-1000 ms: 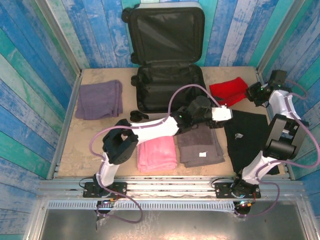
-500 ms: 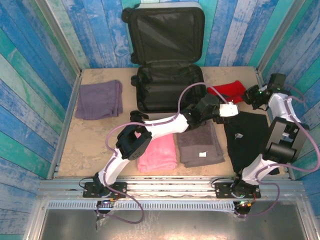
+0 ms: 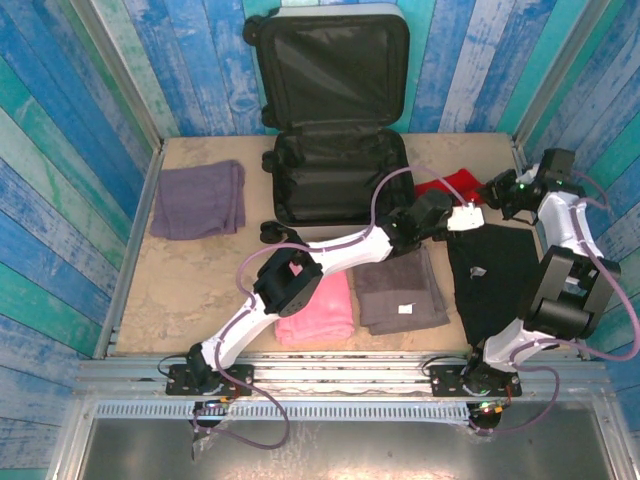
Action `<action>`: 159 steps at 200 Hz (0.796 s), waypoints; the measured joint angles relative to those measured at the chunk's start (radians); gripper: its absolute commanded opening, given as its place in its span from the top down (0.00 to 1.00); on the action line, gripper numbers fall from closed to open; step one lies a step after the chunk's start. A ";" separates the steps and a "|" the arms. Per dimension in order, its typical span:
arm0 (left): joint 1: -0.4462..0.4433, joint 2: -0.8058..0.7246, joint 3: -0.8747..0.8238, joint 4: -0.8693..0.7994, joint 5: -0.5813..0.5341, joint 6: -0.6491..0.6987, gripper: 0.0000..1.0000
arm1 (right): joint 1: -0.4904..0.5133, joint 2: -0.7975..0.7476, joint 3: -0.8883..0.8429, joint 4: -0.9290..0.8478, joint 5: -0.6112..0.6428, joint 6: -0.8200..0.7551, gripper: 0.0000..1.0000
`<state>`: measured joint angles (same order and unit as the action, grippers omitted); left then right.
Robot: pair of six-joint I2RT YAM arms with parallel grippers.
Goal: Pack the luggage
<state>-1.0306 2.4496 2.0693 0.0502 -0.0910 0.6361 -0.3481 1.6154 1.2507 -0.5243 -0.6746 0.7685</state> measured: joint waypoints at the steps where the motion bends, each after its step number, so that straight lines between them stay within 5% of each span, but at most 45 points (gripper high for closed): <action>1: 0.000 0.001 0.001 -0.001 -0.002 0.000 0.40 | 0.000 0.000 0.000 0.000 0.000 0.000 1.00; 14: 0.000 0.008 0.005 -0.006 -0.022 -0.004 0.50 | 0.000 -0.004 -0.005 0.001 -0.014 0.000 1.00; 53: -0.002 0.014 0.006 -0.008 -0.071 -0.032 1.00 | 0.000 -0.013 -0.014 0.013 -0.045 -0.002 1.00; 75: -0.002 0.025 0.029 -0.014 -0.077 -0.040 1.00 | 0.000 -0.019 -0.016 0.017 -0.054 -0.011 0.97; 95: -0.002 0.028 0.033 -0.013 -0.078 -0.052 1.00 | -0.001 -0.024 -0.017 0.014 -0.068 -0.030 0.57; 119: -0.002 0.028 0.032 -0.013 -0.080 -0.066 1.00 | -0.001 -0.042 -0.026 0.005 -0.075 -0.059 0.24; 159: -0.002 0.028 0.024 0.007 -0.080 -0.080 1.00 | -0.001 -0.095 -0.058 -0.036 -0.065 -0.101 0.16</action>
<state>-1.0325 2.4775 2.0937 0.0574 -0.1715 0.5564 -0.3492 1.5204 1.1927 -0.5602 -0.7399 0.6674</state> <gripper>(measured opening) 0.078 0.841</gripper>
